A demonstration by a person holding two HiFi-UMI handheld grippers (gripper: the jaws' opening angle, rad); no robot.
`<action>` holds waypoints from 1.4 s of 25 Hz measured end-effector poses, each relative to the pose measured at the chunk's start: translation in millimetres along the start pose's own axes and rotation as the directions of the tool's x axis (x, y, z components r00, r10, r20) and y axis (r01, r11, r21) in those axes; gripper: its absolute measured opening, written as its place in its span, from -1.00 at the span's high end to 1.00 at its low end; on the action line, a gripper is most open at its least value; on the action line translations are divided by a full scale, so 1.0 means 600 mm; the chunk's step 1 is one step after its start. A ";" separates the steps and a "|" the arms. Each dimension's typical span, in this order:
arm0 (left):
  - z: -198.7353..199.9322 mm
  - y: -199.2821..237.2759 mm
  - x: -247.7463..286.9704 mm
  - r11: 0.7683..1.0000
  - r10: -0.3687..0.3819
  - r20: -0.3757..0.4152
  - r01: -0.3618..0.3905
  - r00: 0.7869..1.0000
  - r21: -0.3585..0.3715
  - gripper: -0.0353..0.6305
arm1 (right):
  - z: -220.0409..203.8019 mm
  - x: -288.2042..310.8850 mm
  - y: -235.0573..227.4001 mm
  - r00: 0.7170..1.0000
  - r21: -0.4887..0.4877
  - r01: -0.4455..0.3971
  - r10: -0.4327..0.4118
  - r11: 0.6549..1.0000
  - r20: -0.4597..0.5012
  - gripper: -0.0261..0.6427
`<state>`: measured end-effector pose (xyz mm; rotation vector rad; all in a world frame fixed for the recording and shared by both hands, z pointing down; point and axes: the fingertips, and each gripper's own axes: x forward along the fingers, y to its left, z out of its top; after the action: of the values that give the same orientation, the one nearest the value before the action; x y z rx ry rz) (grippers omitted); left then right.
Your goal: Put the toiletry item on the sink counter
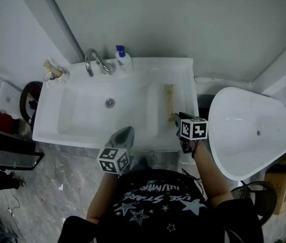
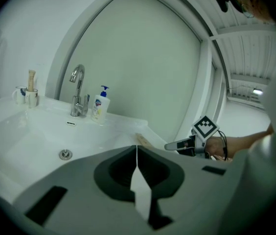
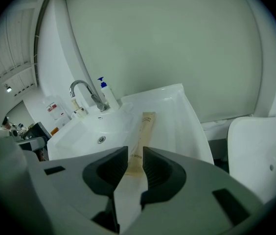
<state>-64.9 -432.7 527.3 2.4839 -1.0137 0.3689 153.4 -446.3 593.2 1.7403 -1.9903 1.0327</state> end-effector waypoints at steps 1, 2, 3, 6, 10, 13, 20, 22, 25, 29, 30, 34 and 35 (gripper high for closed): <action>-0.002 -0.008 -0.005 1.000 0.003 0.004 -0.003 1.000 -0.001 0.83 | -0.002 -0.007 0.000 1.000 -0.004 -0.007 0.007 1.000 0.003 0.62; -0.004 -0.016 -0.010 1.000 0.006 0.008 -0.006 1.000 -0.001 0.83 | -0.004 -0.015 0.001 1.000 -0.009 -0.015 0.015 1.000 0.007 0.62; -0.006 -0.024 -0.015 1.000 0.009 0.013 -0.009 1.000 -0.001 0.83 | -0.005 -0.023 0.003 1.000 -0.014 -0.024 0.024 1.000 0.010 0.62; -0.014 -0.044 -0.029 1.000 0.024 0.025 -0.024 0.999 -0.003 0.83 | -0.015 -0.045 0.005 0.999 -0.026 -0.051 0.051 0.998 0.014 0.63; -0.029 -0.071 -0.048 0.999 0.044 0.036 -0.044 0.998 -0.009 0.83 | -0.029 -0.075 0.006 0.996 -0.048 -0.083 0.084 0.995 0.030 0.74; -0.042 -0.095 -0.062 0.998 0.055 0.038 -0.055 0.998 -0.009 0.83 | -0.046 -0.095 0.008 0.994 -0.062 -0.105 0.107 0.992 0.030 0.78; -0.078 -0.151 -0.100 0.996 0.090 0.052 -0.089 0.995 -0.024 0.83 | -0.098 -0.142 0.012 0.987 -0.084 -0.162 0.163 0.983 0.005 0.84; -0.091 -0.165 -0.115 0.994 0.106 0.054 -0.104 0.993 -0.033 0.83 | -0.111 -0.154 0.014 0.984 -0.093 -0.179 0.179 0.980 -0.005 0.84; -0.115 -0.185 -0.143 0.990 0.136 0.052 -0.134 0.989 -0.050 0.83 | -0.134 -0.170 0.022 0.978 -0.103 -0.210 0.209 0.972 -0.022 0.85; -0.146 -0.198 -0.183 0.979 0.194 0.051 -0.190 0.980 -0.077 0.83 | -0.166 -0.189 0.042 0.962 -0.112 -0.274 0.272 0.955 -0.037 0.86; -0.152 -0.198 -0.194 0.974 0.213 0.053 -0.208 0.976 -0.086 0.83 | -0.175 -0.193 0.047 0.958 -0.116 -0.288 0.284 0.951 -0.045 0.86; -0.171 -0.199 -0.236 0.955 0.280 0.069 -0.271 0.957 -0.118 0.83 | -0.208 -0.207 0.059 0.945 -0.150 -0.327 0.317 0.933 -0.084 0.86; -0.174 -0.200 -0.244 0.952 0.291 0.073 -0.280 0.954 -0.123 0.83 | -0.212 -0.208 0.060 0.943 -0.157 -0.332 0.322 0.930 -0.088 0.86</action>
<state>-89.7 -217.9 526.1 2.2748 -1.3989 0.2799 117.9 -268.0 589.4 1.3019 -2.3061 0.9645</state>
